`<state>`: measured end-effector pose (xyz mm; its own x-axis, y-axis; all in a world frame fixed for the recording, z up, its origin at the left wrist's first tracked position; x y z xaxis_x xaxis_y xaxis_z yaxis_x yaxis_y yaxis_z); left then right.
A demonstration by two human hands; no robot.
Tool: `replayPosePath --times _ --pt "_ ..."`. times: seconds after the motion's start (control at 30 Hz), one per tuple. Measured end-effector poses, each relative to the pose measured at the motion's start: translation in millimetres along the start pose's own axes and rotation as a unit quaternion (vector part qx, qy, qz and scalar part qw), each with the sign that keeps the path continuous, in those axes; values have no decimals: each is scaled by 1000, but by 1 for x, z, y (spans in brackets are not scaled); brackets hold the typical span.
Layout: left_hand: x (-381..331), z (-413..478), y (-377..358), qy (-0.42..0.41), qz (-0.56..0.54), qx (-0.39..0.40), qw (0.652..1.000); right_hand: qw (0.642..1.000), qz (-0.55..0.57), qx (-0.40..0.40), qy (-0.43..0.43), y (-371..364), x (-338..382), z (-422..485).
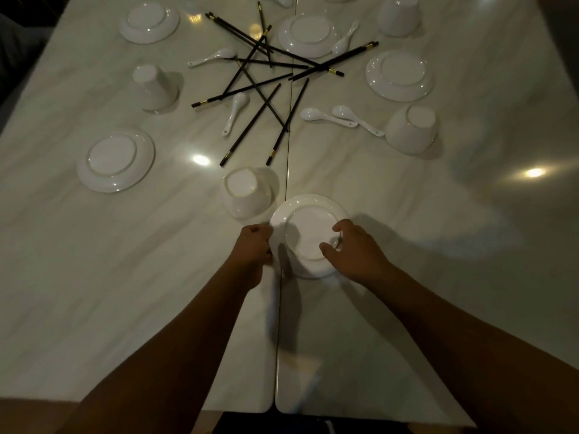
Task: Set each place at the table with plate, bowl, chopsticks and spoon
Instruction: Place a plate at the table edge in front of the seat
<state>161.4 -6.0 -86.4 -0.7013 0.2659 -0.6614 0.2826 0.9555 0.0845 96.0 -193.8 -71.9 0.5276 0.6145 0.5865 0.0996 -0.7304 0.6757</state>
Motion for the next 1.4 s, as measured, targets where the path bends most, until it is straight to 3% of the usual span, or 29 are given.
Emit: replayPosePath --times 0.13,0.3,0.43,0.57,0.7,0.77,0.83,0.9,1.0,1.1,1.2,1.4 --pt "14 -11 4 62 -59 13 996 999 29 14 0 -7 -6 -9" --pt "7 -38 -9 39 -47 79 995 999 26 42 15 -16 -4 -29" --pt "-15 -63 -15 5 -86 119 989 986 -25 98 132 -25 35 -69" --pt "-31 -91 -15 -25 -122 128 984 975 -19 -2 223 -7 71 -99" --pt "-33 -110 -5 -69 -62 117 989 981 131 -76 121 13 57 -100" --pt "-26 -111 19 -86 -41 39 995 970 211 -78 94 11 50 -101" --pt "-13 -113 55 -104 -42 -76 991 944 320 -57 48 -2 35 -99" --pt "7 -117 81 -114 -34 -137 983 900 434 -28 -21 -18 21 -99" --pt "48 -114 85 -69 -32 -77 994 853 513 16 -100 -41 7 -101" --pt "71 -109 76 -27 -61 -7 998 847 507 89 -132 -64 1 -103" --pt "83 -98 76 -11 -9 -3 1000 865 455 159 -138 -86 -3 -107" --pt "95 -80 78 2 30 -34 999 942 302 48 -138 -83 -24 -96"
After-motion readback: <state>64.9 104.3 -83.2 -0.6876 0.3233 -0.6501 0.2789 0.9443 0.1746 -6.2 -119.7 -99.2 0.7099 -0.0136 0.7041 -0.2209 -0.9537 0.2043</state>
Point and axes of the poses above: each hand's wrist, its own z-axis towards the middle knuckle, its own y-axis out of the back of the hand, x = y × z, the point moved 10 cm from there along z, towards the middle knuckle, and after that the axes turned 2 degrees about y, right-handed, at the moved point
